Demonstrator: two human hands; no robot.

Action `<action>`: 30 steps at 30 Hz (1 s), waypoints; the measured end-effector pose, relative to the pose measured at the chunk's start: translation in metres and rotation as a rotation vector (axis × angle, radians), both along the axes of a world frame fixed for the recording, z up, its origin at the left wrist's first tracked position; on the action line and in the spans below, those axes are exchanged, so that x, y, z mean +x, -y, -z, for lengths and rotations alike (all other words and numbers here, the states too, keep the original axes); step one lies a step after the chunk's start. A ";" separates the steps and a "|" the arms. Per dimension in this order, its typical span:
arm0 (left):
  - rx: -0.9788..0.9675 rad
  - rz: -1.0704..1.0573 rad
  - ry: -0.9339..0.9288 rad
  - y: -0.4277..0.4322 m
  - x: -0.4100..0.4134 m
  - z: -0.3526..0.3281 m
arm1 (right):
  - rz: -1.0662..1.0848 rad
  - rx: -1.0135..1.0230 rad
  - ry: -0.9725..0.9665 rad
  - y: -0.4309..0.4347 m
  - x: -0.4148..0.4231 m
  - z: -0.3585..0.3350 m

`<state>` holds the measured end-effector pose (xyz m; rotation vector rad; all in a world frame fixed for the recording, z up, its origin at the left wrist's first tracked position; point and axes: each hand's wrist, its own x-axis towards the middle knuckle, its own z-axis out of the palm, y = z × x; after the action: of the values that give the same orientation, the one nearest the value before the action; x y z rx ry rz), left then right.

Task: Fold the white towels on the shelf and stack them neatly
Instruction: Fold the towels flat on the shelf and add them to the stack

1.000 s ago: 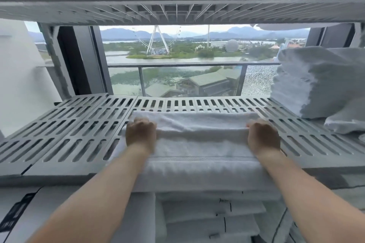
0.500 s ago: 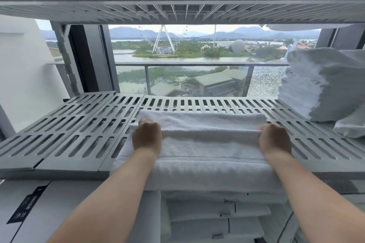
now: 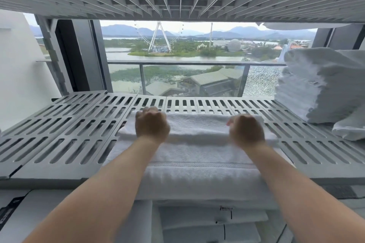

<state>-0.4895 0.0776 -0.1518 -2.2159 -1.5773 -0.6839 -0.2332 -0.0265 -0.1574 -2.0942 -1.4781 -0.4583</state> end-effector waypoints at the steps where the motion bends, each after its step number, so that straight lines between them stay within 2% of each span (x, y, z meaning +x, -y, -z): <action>1: -0.036 0.083 0.026 -0.008 0.012 -0.003 | -0.074 -0.041 -0.013 -0.013 -0.009 -0.006; 3: -0.235 0.244 0.069 -0.025 0.034 -0.004 | -0.206 -0.146 -0.026 -0.042 -0.023 -0.010; 6: -0.549 0.240 -0.088 -0.047 0.044 0.009 | -0.223 -0.456 -0.102 -0.068 -0.014 0.000; 8: -0.594 0.199 -0.148 -0.062 0.043 0.020 | -0.134 -0.567 -0.155 -0.075 0.006 0.012; 11: -0.610 0.188 -0.167 -0.075 0.045 0.020 | 0.007 -0.609 -0.131 -0.080 0.035 0.016; 17: -0.622 0.132 -0.139 -0.066 0.044 0.019 | 0.179 -0.553 -0.189 -0.064 0.071 0.022; 20: -0.639 -0.046 -0.102 -0.058 0.034 0.015 | 0.189 -0.533 -0.271 -0.047 0.084 0.021; 23: -0.691 -0.225 -0.094 -0.044 0.024 0.007 | 0.174 -0.394 -0.165 -0.023 0.086 0.016; 26: -0.714 -0.211 -0.096 -0.024 0.022 0.003 | 0.062 -0.201 -0.058 -0.003 0.060 0.007; 30: -0.585 -0.096 -0.074 0.016 0.016 0.011 | -0.214 -0.132 -0.019 0.022 0.004 0.007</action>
<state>-0.4740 0.0615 -0.1632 -2.4876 -2.0212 -0.1085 -0.2288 -0.0487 -0.1639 -2.0028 -1.7399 -0.2652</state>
